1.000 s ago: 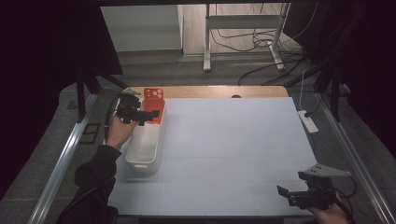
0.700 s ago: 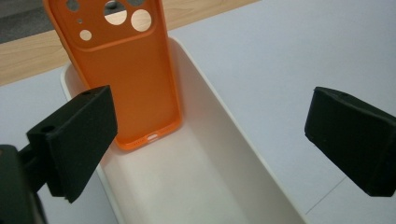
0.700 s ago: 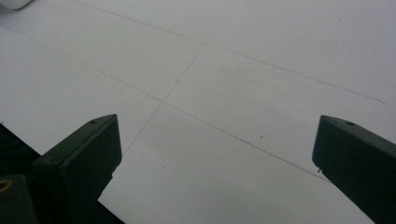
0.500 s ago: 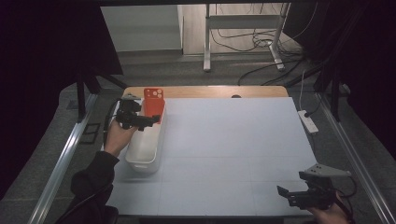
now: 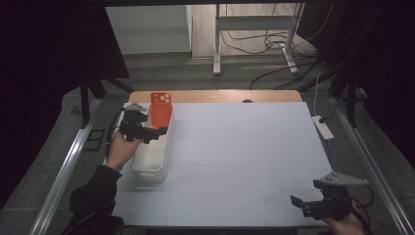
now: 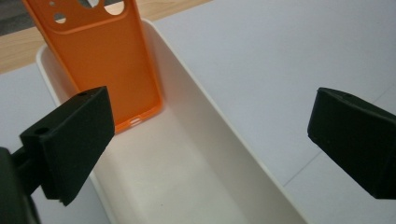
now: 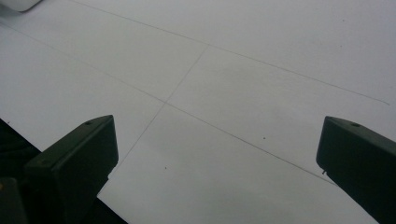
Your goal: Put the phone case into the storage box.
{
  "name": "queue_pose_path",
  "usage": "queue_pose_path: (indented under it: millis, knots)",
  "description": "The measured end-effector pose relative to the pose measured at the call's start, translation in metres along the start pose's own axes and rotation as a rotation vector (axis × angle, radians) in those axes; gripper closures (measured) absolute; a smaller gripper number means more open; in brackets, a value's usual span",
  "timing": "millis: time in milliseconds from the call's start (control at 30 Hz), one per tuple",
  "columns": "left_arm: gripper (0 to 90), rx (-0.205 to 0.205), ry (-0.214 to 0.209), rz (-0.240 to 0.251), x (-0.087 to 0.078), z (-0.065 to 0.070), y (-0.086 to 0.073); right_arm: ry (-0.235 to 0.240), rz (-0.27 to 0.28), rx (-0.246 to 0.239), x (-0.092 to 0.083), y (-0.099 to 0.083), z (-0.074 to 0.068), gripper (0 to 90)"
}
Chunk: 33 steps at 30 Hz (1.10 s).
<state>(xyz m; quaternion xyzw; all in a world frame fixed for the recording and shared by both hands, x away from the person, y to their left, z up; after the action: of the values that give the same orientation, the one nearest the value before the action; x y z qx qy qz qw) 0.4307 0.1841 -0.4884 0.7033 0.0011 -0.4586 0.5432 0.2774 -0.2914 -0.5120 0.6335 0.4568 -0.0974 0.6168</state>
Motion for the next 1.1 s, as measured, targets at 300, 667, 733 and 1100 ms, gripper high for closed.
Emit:
queue_pose_path:
  millis: [300, 667, 733, 1100]
  knots:
    - [0.4, 0.019, -0.011, 0.013, -0.009, 0.013, -0.004, 0.0, -0.005, 0.0, 0.0, 0.0, 0.0, 0.0]
    - [0.4, 0.039, -0.022, 0.028, -0.019, 0.027, -0.011, 0.0, -0.007, -0.001, 0.0, 0.0, 0.0, 0.0]
    - [0.4, 0.041, -0.025, 0.032, -0.02, 0.03, -0.013, 0.0, -0.007, -0.001, 0.0, 0.0, 0.0, 0.0]
    - [0.4, 0.034, -0.033, 0.048, -0.028, 0.04, -0.024, 0.0, -0.008, -0.002, 0.0, -0.001, 0.0, 0.0]
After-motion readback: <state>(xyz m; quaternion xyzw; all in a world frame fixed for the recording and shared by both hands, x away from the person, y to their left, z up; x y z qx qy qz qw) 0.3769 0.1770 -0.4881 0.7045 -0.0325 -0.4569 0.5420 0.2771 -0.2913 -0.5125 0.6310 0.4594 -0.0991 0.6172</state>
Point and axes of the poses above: each handheld gripper's, and its own axes: x roughly forward along the jaws, y roughly out of its top, z roughly to its right, the point moved 9 cm from there along x, roughly forward along the jaws, and after that the axes turned 10 degrees about x, right-handed, at the moved point
